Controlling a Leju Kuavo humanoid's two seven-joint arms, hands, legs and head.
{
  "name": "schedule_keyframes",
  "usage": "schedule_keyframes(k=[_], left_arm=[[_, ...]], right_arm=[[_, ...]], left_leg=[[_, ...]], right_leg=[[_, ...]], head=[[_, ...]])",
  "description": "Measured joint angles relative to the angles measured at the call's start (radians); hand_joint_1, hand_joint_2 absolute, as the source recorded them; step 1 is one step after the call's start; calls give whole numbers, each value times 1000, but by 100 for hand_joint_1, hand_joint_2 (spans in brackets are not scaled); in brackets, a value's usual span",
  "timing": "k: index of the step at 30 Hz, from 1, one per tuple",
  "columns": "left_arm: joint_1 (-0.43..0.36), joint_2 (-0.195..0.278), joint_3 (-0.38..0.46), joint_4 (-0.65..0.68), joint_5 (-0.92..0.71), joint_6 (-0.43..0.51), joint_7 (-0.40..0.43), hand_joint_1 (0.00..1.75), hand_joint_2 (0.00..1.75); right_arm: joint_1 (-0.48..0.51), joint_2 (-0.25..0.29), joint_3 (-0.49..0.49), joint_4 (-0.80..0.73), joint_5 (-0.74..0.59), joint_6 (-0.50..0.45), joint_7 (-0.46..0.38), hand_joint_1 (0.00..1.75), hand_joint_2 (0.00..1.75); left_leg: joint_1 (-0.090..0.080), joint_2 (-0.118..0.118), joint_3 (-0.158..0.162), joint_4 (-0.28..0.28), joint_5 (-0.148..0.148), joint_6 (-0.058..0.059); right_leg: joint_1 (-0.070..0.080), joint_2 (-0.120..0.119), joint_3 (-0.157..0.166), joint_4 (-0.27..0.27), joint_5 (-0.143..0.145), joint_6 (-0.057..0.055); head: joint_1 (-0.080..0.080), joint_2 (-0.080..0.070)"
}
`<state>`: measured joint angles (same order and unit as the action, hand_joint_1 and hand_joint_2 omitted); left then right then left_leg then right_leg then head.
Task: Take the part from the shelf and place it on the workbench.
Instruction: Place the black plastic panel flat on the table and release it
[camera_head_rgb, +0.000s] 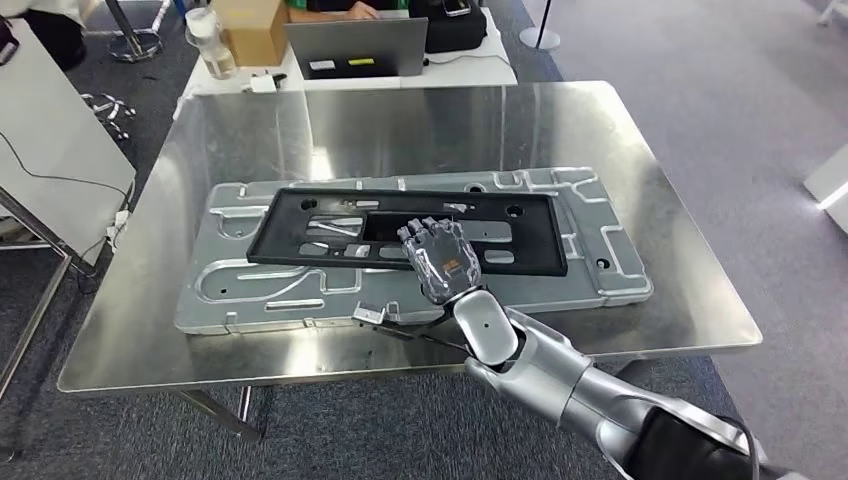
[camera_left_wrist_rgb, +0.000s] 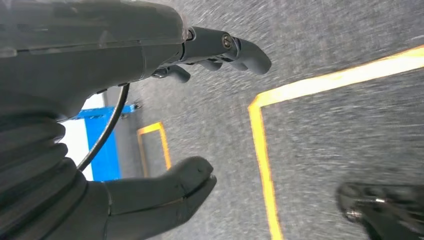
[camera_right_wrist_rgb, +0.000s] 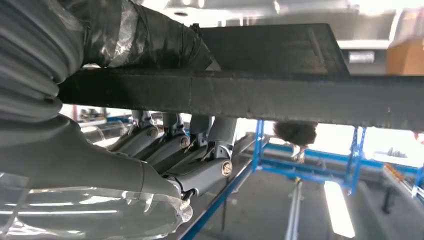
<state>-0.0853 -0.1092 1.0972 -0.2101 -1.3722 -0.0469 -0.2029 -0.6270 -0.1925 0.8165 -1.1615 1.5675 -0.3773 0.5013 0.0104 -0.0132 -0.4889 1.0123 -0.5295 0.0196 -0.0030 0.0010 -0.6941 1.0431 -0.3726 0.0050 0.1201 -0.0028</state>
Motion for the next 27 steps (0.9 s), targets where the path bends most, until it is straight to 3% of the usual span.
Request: schedule_keyframes(k=[2, 4, 5, 8, 9, 10, 11, 12, 14, 19, 21, 23, 24, 25, 27], left_arm=[[-4, 0, 0, 0, -4, 9, 0, 0, 175], [-5, 2, 0, 0, -9, 16, 2, 0, 175], [-6, 2, 0, 0, -12, 19, 3, 0, 175], [-7, 6, 0, 0, -18, 26, 10, 0, 175], [-6, 7, 0, 0, -18, 27, 11, 0, 175], [-5, 8, 0, 0, -18, 27, 12, 0, 175], [-5, 8, 0, 0, -17, 27, 13, 0, 175], [-4, 9, 0, 1, -17, 27, 13, 0, 175], [-5, 10, 0, 0, -16, 27, 13, 0, 175], [-4, 12, 0, 1, -16, 27, 14, 0, 175], [-5, 12, 0, 1, -16, 27, 14, 0, 175], [-6, 12, 0, 1, -14, 25, 14, 0, 175], [-6, 12, 0, 0, -13, 22, 14, 0, 131], [-6, 12, 0, 1, -12, 19, 14, 0, 87], [-6, 12, 0, 1, -10, 12, 14, 0, 0]], right_arm=[[3, 7, -10, 3, 0, -4, -6, 175, 175], [5, 13, -22, 5, 0, -6, -6, 175, 175], [5, 16, -26, 6, 0, -8, -6, 175, 175], [11, 27, -31, 14, 0, -11, -8, 175, 175], [15, 30, -31, 17, 0, -11, -8, 175, 175], [18, 32, -31, 20, 0, -11, -8, 175, 175], [19, 35, -31, 23, 0, -11, -8, 175, 175], [20, 37, -32, 25, 0, -12, -8, 175, 175], [20, 41, -32, 28, 0, -12, -8, 175, 175], [21, 45, -35, 32, 0, -13, -8, 175, 175], [21, 45, -40, 32, 0, -14, -8, 87, 87], [23, 45, -44, 35, 0, -14, -16, 0, 0], [25, 46, -46, 37, 0, -15, -22, 0, 0], [26, 48, -49, 40, 0, -17, -30, 0, 0], [25, 52, -56, 43, 0, -20, -41, 0, 0]], left_leg=[[-1, 0, 6, 0, -3, -13], [1, 3, -5, 37, -5, -21], [2, 4, -29, 82, -18, -24], [3, 6, -142, 249, -88, -33], [3, 6, -167, 271, -95, -36], [3, 6, -179, 260, -77, -38], [3, 6, -174, 216, -36, -38], [3, 6, -159, 151, 19, -37], [0, 7, -132, 45, 78, -30], [2, 8, -122, 12, 98, 4], [5, 9, -120, 8, 100, 12], [4, 9, -120, 8, 98, 16], [4, 9, -119, 8, 97, 16], [4, 8, -117, 8, 96, 16], [4, 7, -112, 9, 93, 13]], right_leg=[[2, 1, 10, -9, -6, -14], [-1, 1, 31, -24, -12, -25], [-3, 2, 42, -31, -16, -31], [-2, 1, 63, -35, -31, -42], [-2, 2, 69, -34, -37, -42], [-2, 3, 76, -32, -43, -41], [-2, 3, 82, -30, -50, -40], [-2, 4, 87, -26, -57, -37], [0, 5, 90, -16, -68, -29], [3, 4, 80, 8, -92, 0], [-1, 4, 43, 91, -142, 12], [-5, 3, -20, 219, -197, 21], [-7, 3, -41, 258, -204, 24], [-9, 3, -45, 262, -192, 25], [-11, 1, 3, 161, -124, 21]], head=[[0, 0], [0, 0], [0, 0], [0, 0], [0, 0], [0, 0], [0, 0], [0, 0], [0, 0], [0, 0], [0, 0], [0, 0], [0, 0], [0, 0], [0, 0]])
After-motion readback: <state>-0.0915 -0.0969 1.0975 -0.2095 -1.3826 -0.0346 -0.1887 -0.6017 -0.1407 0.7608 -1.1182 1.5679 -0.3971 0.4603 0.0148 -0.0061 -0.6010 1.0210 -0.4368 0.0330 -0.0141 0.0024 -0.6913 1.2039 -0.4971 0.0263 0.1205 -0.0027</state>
